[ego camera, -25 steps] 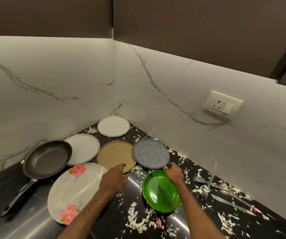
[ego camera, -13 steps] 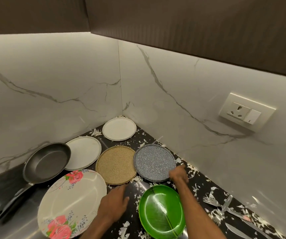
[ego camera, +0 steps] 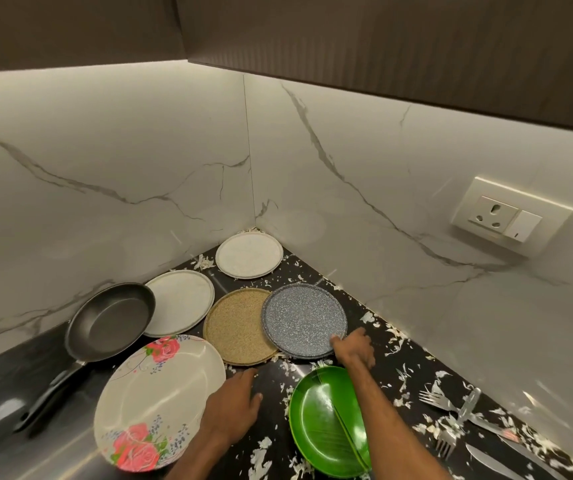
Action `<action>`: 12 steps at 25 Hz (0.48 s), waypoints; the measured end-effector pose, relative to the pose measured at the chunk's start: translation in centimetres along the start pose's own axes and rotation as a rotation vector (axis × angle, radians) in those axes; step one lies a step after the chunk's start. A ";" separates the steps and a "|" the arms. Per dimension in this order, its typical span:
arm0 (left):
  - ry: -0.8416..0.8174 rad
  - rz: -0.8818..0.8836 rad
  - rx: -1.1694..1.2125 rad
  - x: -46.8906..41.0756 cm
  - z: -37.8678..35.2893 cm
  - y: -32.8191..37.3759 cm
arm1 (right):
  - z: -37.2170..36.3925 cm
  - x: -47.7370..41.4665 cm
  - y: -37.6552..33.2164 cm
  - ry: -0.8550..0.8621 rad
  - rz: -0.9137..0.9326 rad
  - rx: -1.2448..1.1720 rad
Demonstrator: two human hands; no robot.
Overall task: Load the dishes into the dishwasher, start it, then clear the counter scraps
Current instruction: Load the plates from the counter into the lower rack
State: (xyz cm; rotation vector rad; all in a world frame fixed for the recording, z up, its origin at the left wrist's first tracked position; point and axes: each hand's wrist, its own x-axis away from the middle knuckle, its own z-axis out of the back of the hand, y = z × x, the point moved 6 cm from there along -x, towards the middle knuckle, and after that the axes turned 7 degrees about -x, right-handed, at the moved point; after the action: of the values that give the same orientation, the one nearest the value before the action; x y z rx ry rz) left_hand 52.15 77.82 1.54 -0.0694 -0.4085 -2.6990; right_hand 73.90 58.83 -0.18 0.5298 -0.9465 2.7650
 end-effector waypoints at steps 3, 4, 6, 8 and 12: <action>0.005 0.029 0.028 0.1 -0.1 -0.5 | -0.9 0.4 -1.0 -0.016 -0.018 -0.013; 0.009 0.040 0.041 0.1 -0.1 -0.7 | -1.1 0.3 -1.2 -0.022 -0.043 -0.044; 0.011 0.070 0.065 0.2 -0.2 -1.4 | -1.3 0.0 -1.4 -0.029 -0.093 -0.157; -0.008 0.100 0.086 0.5 -0.4 -2.0 | -1.6 0.1 -1.9 -0.019 -0.085 -0.320; -0.025 0.119 0.146 0.8 -1.1 -2.6 | -1.9 1.7 -4.2 0.108 0.091 -0.402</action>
State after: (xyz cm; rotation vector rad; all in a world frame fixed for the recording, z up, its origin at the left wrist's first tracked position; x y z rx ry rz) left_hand 50.40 79.48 -0.11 -0.0836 -0.5884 -2.5461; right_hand 72.92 63.39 1.42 0.2737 -1.4798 2.5407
